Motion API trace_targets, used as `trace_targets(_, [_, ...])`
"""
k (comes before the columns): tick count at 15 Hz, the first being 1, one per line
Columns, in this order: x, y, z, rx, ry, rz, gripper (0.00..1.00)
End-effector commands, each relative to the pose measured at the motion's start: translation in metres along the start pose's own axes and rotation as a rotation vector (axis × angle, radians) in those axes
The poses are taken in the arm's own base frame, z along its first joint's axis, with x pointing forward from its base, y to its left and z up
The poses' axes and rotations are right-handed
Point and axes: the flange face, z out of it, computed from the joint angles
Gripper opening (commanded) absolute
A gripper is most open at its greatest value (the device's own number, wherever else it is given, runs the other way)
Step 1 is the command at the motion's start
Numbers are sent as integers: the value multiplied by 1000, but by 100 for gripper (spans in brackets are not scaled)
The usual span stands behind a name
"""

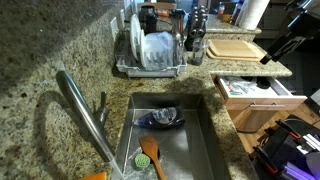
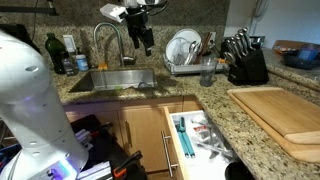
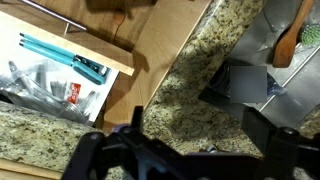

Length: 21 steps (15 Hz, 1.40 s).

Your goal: Close both the tap and the top drawer

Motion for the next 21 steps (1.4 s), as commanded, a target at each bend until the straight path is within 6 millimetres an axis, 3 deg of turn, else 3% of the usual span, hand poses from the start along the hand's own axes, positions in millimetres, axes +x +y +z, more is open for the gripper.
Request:
trace_targets(1, [0,0,-1,0,-1,0,100])
trace_targets(7, [0,0,-1,0,-1,0,100])
trace_targets(8, [10,8,9,24,-56,-15,100])
trace_targets(10, [7,-28,51,23,-148,-109,100])
trace_targets(14, [-53,-120,97,32,-275,-306,100])
trace_targets(17, [-104,-199,115,-11,-349,-497,100])
trace_targets(18, [-83,-167,104,-4,-311,-423,100])
trace_targets(19, [-96,-183,107,-17,-319,-446,100])
trace_targets(21, [-94,-181,106,-18,-316,-434,100])
